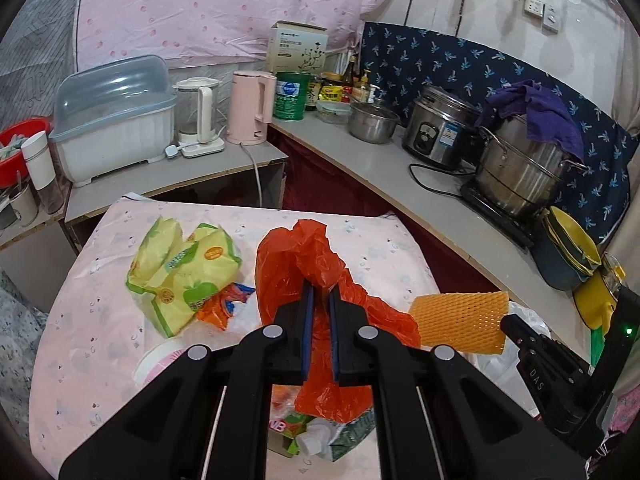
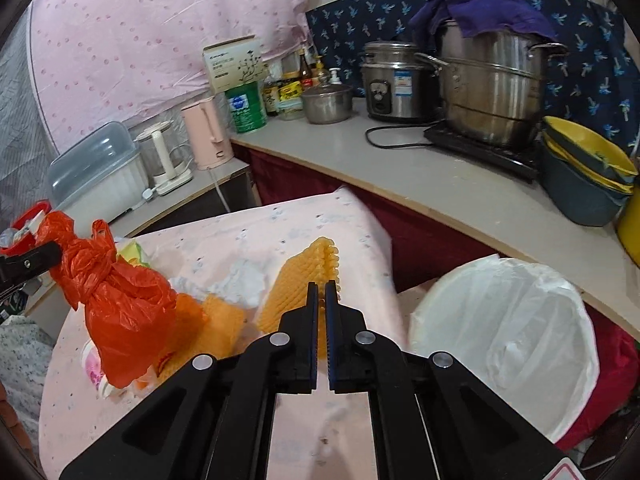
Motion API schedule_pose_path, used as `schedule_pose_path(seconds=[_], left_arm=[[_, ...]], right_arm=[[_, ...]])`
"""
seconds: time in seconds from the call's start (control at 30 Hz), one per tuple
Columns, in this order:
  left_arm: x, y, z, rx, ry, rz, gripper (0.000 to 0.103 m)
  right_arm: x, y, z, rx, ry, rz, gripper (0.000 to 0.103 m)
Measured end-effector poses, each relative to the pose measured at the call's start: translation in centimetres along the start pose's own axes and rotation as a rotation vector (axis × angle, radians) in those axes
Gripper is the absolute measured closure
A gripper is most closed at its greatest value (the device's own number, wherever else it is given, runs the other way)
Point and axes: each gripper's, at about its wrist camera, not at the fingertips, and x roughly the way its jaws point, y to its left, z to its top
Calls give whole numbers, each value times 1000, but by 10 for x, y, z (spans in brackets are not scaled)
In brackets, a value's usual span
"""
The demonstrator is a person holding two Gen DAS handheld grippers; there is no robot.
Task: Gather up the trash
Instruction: 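Carry both items over the white trash bin and open both tools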
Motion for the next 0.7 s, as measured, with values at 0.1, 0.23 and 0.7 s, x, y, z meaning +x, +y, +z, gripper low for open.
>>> schedule_pose_path(seconds=[0.1,0.23,0.7], left_arm=[[0,-28,-3,29,6,-42,97],[4,-72,-8,83,11,-98,97],[35,-209,-45,257,82,-262,96]], right_arm=[[-14,-27,1,28,-26,-64,99],[-31,-68,-1,83,-47,-136,99],[-69,-176,-23,240,-71,-279,99]])
